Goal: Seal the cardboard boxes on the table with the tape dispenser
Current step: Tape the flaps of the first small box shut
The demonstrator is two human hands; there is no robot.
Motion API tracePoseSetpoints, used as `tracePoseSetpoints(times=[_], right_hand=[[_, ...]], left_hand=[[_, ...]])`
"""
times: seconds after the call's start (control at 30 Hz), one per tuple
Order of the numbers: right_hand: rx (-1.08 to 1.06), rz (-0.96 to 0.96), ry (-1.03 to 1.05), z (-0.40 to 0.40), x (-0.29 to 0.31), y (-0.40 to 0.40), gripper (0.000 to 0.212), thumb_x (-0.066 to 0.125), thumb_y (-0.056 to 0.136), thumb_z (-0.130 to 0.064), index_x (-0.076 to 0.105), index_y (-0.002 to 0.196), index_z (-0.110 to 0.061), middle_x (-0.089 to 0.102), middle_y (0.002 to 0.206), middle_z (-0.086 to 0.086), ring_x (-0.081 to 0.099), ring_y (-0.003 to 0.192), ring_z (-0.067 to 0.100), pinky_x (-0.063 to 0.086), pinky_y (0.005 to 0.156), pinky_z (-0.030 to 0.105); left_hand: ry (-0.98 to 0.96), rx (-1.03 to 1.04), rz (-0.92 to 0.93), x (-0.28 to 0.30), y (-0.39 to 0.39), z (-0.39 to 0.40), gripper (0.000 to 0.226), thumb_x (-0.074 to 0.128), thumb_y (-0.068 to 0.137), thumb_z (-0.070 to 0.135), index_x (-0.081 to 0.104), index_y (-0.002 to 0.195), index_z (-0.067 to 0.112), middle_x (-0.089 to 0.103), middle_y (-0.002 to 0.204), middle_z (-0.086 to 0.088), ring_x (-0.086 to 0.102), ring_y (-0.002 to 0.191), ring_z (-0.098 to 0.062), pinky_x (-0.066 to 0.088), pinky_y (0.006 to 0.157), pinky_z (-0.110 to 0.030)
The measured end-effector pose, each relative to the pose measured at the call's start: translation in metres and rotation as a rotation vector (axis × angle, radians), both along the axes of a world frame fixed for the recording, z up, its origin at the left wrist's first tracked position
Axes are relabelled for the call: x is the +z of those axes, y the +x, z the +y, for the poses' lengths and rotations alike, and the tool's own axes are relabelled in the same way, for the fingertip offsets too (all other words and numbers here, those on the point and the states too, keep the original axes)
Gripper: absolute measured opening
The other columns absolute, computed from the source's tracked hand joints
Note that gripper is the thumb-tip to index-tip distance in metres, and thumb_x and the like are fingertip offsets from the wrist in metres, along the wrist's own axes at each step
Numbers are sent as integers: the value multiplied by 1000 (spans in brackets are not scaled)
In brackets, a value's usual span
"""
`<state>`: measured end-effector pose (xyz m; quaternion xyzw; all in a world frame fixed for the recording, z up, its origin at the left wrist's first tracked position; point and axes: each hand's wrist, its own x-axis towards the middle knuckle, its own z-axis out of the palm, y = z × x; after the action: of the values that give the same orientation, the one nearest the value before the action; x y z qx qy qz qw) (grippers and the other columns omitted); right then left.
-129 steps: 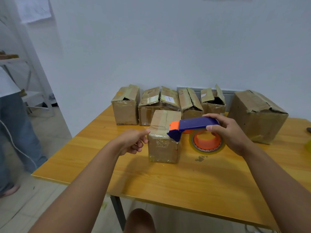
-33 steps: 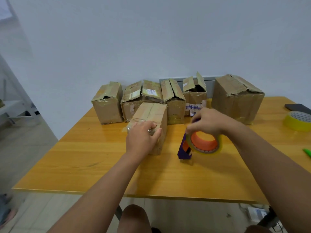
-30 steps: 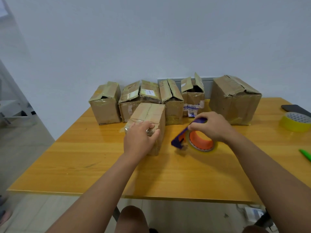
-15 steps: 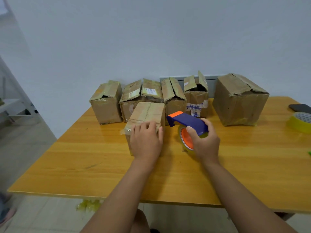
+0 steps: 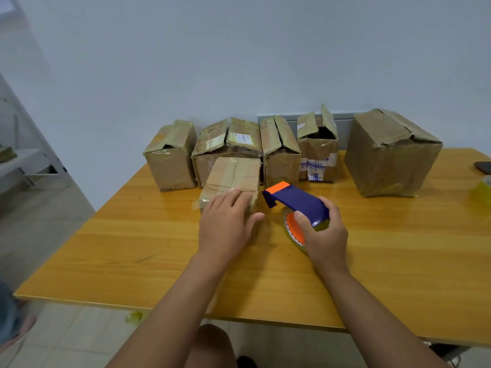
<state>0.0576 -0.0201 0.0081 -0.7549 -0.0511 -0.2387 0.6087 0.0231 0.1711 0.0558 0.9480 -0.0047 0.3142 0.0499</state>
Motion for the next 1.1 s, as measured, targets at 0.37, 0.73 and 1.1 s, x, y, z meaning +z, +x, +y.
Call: tracePoseSetpoints(times=[0.37,0.73,1.1], right_hand=[[27,1,18,-2,-2,0,59,75,85,-27,48,137,-17,48,107,-23,46,99,-24,43,71,1],[29,1,9,-3,-3,1,58,74,85,-28,48,135,-19,45,107,-32,47,99,-22,41,74,5],[25,17,14,-4,-5,2,57,74,85,-27,48,135,-18,48,105,-25,46,96,-25,39,71,-2]], left_hand=[[44,-67,6,0,1,20,44,50,92,55,67,123,27,68,122,0,64,109,-22,48,87,-37],[-88,-61,171,21,-12,17,49,38,99,53,45,143,32,59,136,6,54,122,-16,43,94,-36],[-153,-103,21,12,-2,19,51,36,94,58,70,112,23,71,113,3,63,103,-20,37,74,-31]])
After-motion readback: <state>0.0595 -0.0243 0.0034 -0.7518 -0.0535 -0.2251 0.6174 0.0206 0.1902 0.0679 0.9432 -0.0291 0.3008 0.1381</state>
